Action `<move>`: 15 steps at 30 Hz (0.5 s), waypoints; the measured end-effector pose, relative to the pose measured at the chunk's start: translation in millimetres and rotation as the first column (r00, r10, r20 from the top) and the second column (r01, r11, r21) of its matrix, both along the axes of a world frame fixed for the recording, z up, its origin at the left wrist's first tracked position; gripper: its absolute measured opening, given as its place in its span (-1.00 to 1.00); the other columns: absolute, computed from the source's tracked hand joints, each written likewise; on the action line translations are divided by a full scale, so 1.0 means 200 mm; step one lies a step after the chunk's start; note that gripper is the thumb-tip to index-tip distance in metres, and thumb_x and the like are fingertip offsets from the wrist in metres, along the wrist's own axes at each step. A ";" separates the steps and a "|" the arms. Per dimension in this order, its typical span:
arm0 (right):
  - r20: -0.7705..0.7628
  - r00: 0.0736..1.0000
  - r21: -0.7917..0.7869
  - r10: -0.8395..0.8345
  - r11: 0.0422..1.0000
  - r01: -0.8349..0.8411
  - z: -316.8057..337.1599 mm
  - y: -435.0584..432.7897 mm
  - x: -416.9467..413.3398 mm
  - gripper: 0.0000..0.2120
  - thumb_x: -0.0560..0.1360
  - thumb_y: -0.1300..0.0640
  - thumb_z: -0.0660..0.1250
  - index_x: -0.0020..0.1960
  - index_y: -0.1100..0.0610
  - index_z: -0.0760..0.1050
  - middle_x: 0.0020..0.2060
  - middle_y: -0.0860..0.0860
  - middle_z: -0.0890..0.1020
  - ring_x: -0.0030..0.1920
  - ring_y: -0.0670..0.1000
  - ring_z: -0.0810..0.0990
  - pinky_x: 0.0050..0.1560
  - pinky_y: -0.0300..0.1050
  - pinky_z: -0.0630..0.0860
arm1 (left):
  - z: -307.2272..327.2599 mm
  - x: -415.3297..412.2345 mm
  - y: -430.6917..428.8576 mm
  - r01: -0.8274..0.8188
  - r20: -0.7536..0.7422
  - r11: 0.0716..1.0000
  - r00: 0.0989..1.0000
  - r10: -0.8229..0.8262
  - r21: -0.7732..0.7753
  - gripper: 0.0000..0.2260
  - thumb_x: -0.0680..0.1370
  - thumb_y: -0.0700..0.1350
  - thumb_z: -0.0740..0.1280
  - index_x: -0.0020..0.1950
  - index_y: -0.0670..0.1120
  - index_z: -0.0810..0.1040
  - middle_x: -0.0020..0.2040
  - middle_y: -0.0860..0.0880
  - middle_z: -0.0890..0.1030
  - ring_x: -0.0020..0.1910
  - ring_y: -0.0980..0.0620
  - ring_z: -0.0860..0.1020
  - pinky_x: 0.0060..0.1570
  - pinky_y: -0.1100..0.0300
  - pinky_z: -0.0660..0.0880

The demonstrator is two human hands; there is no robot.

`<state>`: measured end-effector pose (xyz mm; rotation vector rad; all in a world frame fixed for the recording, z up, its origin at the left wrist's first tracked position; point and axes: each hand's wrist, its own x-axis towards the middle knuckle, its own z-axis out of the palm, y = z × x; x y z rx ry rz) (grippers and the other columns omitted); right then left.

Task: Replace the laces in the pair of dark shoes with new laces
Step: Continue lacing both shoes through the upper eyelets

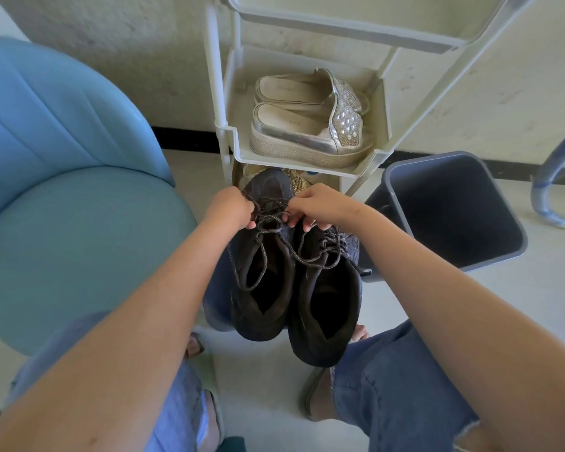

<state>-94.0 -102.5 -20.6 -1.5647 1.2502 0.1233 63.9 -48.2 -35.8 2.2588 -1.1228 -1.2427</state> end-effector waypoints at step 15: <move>0.043 0.999 -0.001 0.023 1.000 -0.022 0.01 0.00 -0.02 -0.90 0.52 0.32 0.30 0.02 0.24 0.52 -0.28 0.03 0.63 -0.41 -0.10 0.48 -0.55 -0.37 0.24 | 0.10 0.02 0.00 -0.178 -0.170 0.955 0.960 0.221 0.238 -0.76 0.63 -0.21 0.18 -0.25 -0.14 0.31 -0.72 0.02 0.38 -0.69 0.13 0.22 -0.65 0.43 0.05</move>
